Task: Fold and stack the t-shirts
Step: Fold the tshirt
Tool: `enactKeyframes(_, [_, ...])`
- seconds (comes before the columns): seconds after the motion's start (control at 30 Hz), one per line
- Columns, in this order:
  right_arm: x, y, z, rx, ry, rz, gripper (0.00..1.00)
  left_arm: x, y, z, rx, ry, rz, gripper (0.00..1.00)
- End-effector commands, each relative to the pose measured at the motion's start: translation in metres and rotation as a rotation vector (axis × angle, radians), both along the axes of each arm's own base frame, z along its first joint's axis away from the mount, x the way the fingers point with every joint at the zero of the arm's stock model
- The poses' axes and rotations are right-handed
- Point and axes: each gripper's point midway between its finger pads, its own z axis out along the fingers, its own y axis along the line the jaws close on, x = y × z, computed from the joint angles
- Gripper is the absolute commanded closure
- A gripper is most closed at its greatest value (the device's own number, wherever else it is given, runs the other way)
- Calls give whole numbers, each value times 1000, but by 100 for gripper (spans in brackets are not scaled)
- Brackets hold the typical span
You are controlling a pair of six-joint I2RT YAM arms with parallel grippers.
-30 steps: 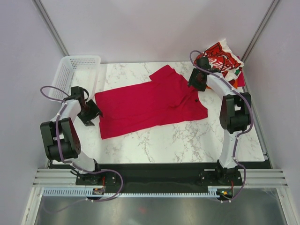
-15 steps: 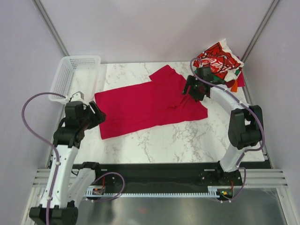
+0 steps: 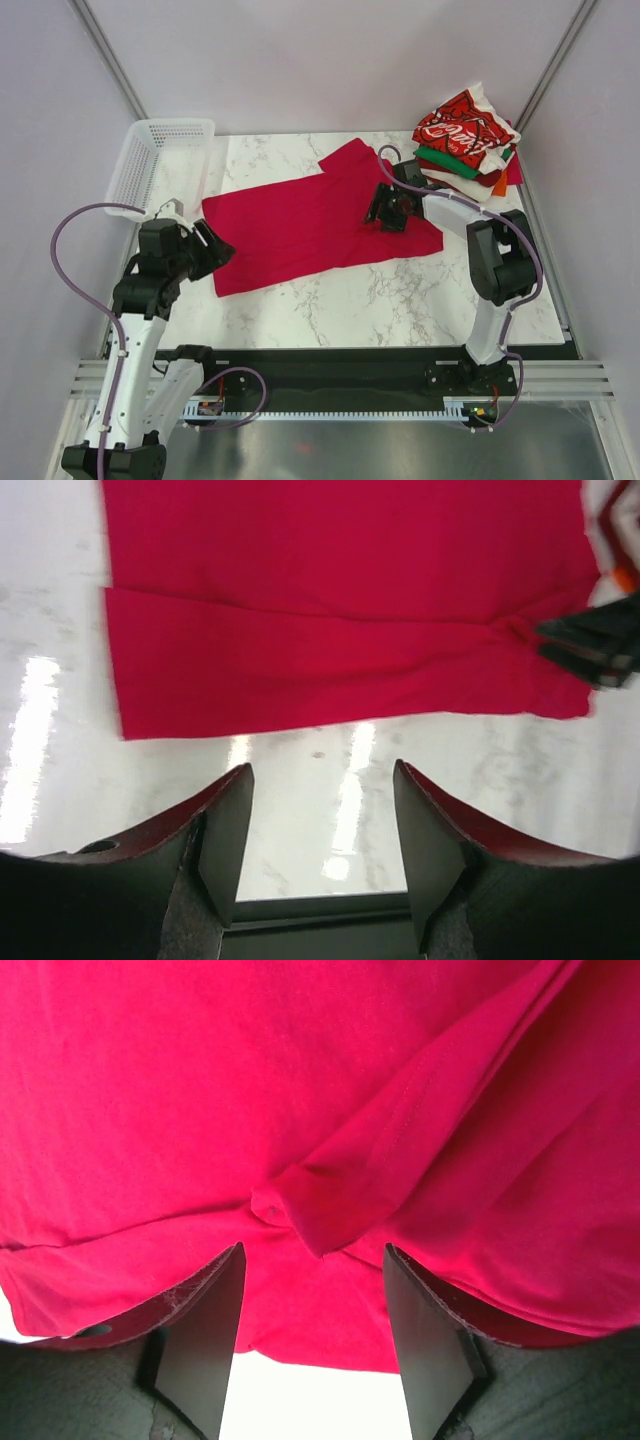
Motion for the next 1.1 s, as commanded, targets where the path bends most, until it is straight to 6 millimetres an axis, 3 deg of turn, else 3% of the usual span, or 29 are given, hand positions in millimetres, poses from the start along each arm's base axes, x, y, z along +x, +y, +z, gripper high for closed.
enactKeyframes(0.0, [11, 3, -4, 4, -27, -28, 36, -5, -52, 86, -312, -128, -133, 35])
enactKeyframes(0.03, [13, 3, -5, -1, -29, -30, 38, -5, -58, 102, -352, -143, -152, 35])
enactKeyframes(0.07, [14, 4, -7, -2, -28, -31, 40, -9, -62, 136, -380, -211, -182, 35])
enactKeyframes(0.13, [19, 6, -10, 0, -23, -34, 49, -18, -68, 182, -438, -287, -208, 35])
enactKeyframes(0.2, [23, 9, -9, -4, -32, -33, 62, -23, -69, 207, -480, -330, -195, 35])
enactKeyframes(0.27, [25, 8, -9, -15, -35, -38, 69, -31, -69, 233, -504, -387, -194, 35])
enactKeyframes(0.3, [29, 11, -7, -15, -41, -38, 80, -34, -70, 240, -517, -400, -197, 36])
enactKeyframes(0.43, [34, 12, -1, -37, -47, -41, 92, -39, -75, 268, -546, -446, -237, 36])
enactKeyframes(0.7, [59, 38, 23, -80, -105, -7, 96, -33, -78, 274, -557, -448, -258, 36])
enactKeyframes(0.8, [73, 48, 27, -85, -126, 13, 92, -32, -76, 270, -548, -448, -246, 36])
enactKeyframes(0.87, [82, 51, 28, -105, -145, 23, 84, -31, -75, 267, -540, -450, -238, 36])
enactKeyframes(0.9, [88, 52, 27, -127, -138, 26, 65, -30, -73, 266, -537, -451, -229, 36])
enactKeyframes(1.0, [100, 43, 26, -207, -135, 10, 29, -26, -73, 258, -527, -435, -227, 36])
enactKeyframes(1.07, [103, 37, 27, -244, -144, 2, 24, -21, -73, 246, -525, -407, -215, 36])
